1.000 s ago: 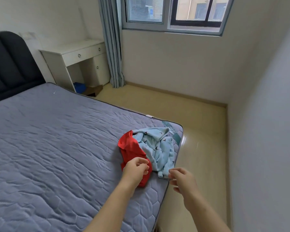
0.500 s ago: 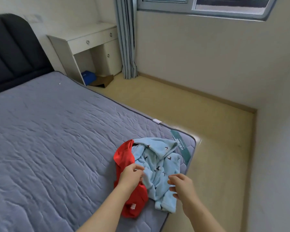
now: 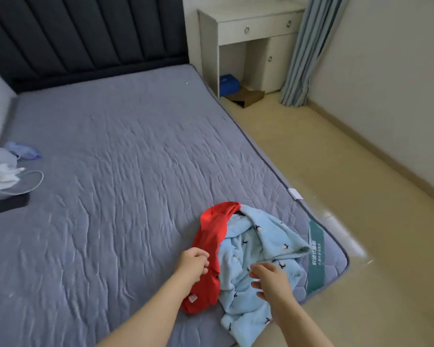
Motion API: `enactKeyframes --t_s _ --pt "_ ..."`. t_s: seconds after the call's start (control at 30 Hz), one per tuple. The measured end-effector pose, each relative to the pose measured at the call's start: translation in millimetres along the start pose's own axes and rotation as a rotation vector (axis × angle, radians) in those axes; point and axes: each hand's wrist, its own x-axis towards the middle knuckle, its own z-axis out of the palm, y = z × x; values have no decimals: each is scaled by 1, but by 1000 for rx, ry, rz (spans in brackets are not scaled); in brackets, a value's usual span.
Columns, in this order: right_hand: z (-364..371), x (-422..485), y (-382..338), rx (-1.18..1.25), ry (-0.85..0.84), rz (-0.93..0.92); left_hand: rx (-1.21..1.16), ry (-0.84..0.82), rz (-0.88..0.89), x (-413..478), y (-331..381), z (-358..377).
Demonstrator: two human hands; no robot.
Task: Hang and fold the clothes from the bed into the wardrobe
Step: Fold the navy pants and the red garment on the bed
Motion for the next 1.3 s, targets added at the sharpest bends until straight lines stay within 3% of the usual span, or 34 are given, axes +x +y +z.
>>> enactKeyframes --t_s 0.5,0.8,0.9,1.07,1.3 --pt "23 97 50 -114 -125 42 27 129 -84 94 -48 57" --pt "34 158 81 -147 -117 51 103 90 -113 164 -75 95" --pt "38 168 83 -160 -125 55 204 118 -38 176 -87 85" --pt "55 165 70 -175 -144 12 16 143 92 174 -79 50" --pt "80 110 10 -135 -219 -101 -197 224 249 108 -12 -30"
